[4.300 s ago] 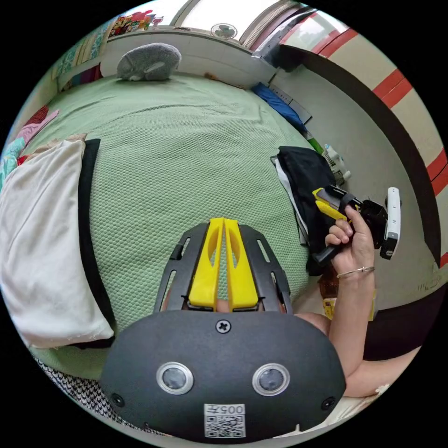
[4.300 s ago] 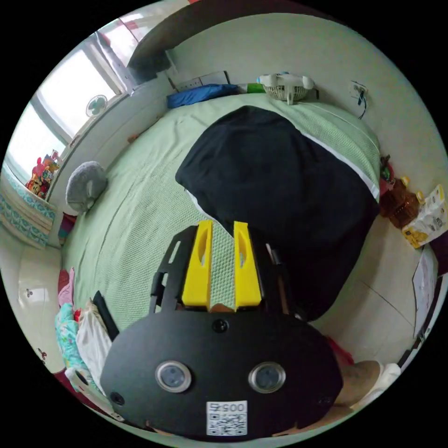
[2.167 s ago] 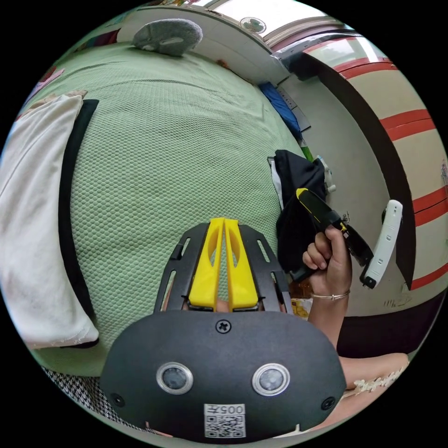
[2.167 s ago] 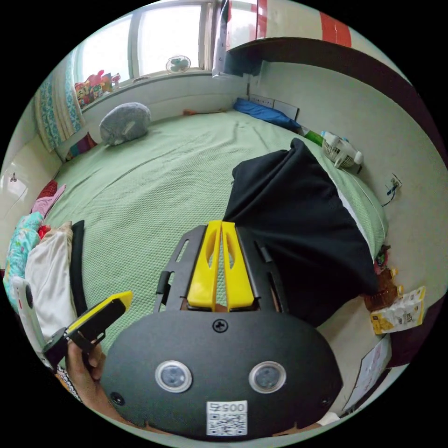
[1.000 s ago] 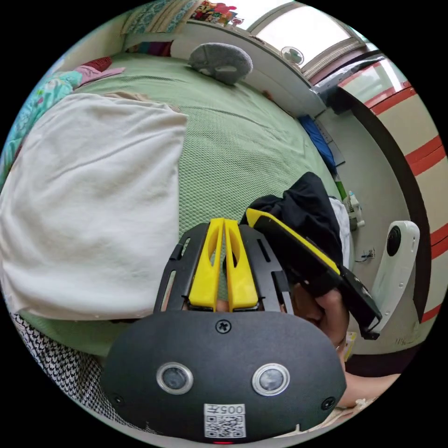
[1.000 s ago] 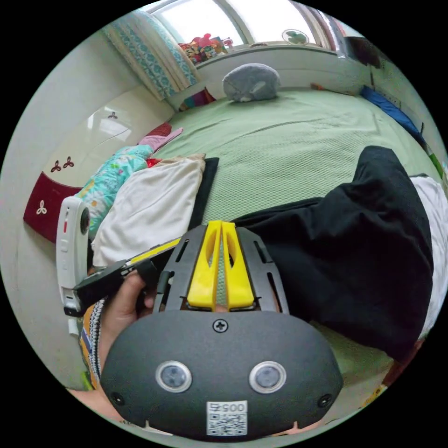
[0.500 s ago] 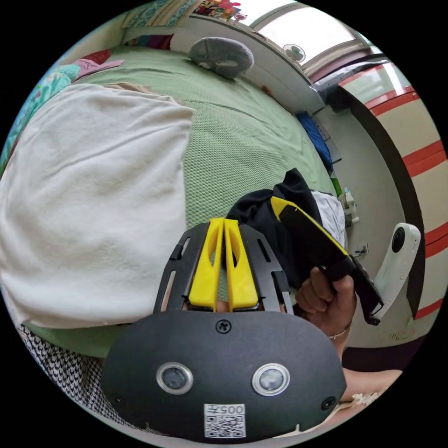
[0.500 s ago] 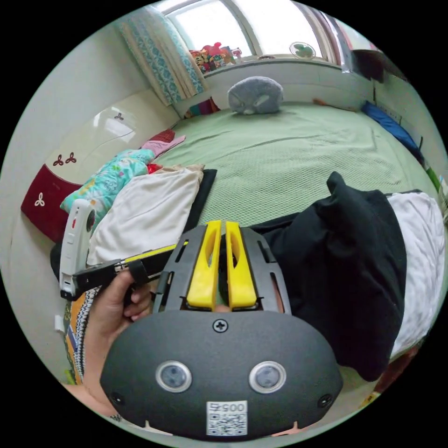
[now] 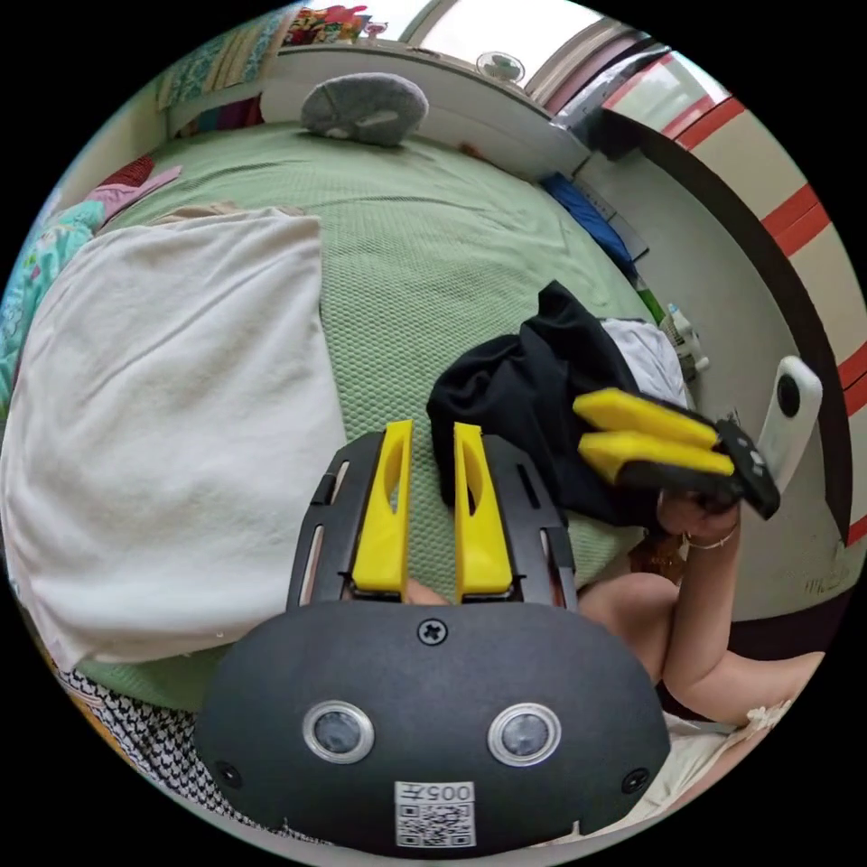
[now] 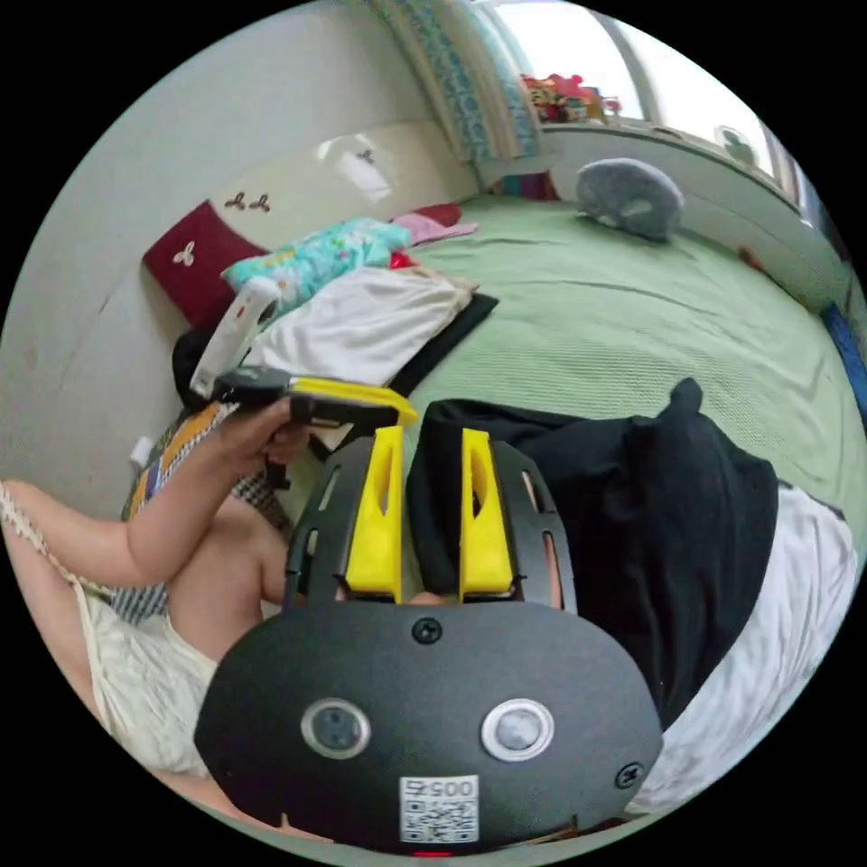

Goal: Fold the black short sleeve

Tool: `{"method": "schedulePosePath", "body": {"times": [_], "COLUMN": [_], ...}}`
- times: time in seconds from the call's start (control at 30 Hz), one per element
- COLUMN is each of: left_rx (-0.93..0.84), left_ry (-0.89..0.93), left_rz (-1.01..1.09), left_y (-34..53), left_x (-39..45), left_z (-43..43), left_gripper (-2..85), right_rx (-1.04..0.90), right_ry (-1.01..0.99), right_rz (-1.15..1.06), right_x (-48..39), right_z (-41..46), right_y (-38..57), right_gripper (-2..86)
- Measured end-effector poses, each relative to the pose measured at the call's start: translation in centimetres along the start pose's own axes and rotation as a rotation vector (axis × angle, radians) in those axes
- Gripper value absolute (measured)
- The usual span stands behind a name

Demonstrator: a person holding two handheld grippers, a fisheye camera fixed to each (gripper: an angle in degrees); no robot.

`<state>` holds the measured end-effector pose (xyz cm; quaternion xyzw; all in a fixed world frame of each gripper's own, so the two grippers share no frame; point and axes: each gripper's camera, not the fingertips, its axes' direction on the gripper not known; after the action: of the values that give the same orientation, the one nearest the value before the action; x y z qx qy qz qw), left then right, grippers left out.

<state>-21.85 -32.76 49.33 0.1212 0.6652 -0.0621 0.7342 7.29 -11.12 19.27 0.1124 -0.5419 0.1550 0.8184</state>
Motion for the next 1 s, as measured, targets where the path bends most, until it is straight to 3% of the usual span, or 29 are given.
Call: {"method": "schedulePosePath", "body": {"times": [0.13, 0.3, 0.37, 0.53, 0.7, 0.9, 1.0], "left_rx": [0.043, 0.007, -0.018, 0.032, 0.041, 0.030, 0.045], "left_ry": [0.002, -0.055, -0.068, -0.046, -0.013, 0.025, 0.039], "left_rz": [-0.023, -0.001, 0.002, -0.043, -0.098, -0.110, -0.118], "left_y": [-0.1, -0.6, -0.7, -0.9, -0.9, -1.0, -1.0], "left_x": [-0.2, 0.6, 0.8, -0.4, -2.4, -3.6, -4.3], "left_z": [-1.5, -1.6, -1.6, -3.3, -4.4, -5.2, -6.0], "left_gripper": [7.6, 7.4, 7.6, 7.6, 7.4, 7.1, 6.8], "right_rx": [-0.236, -0.403, -0.398, -0.249, -0.199, -0.348, -0.278], "right_ry": [0.120, 0.284, 0.242, -0.173, -0.430, -0.434, -0.393], "right_rz": [-0.134, -0.135, -0.128, -0.221, -0.344, -0.480, -0.448], "right_x": [-2.7, -2.4, -1.9, -2.3, -4.4, -5.2, -2.9], "right_z": [5.6, 10.5, 10.7, 6.9, 6.2, 8.7, 6.8], "right_y": [0.7, 0.8, 0.6, 0.0, -0.8, -1.4, -1.9], "right_gripper": [7.7, 2.8, 0.1, -1.3, -0.6, 2.8, 4.1]}}
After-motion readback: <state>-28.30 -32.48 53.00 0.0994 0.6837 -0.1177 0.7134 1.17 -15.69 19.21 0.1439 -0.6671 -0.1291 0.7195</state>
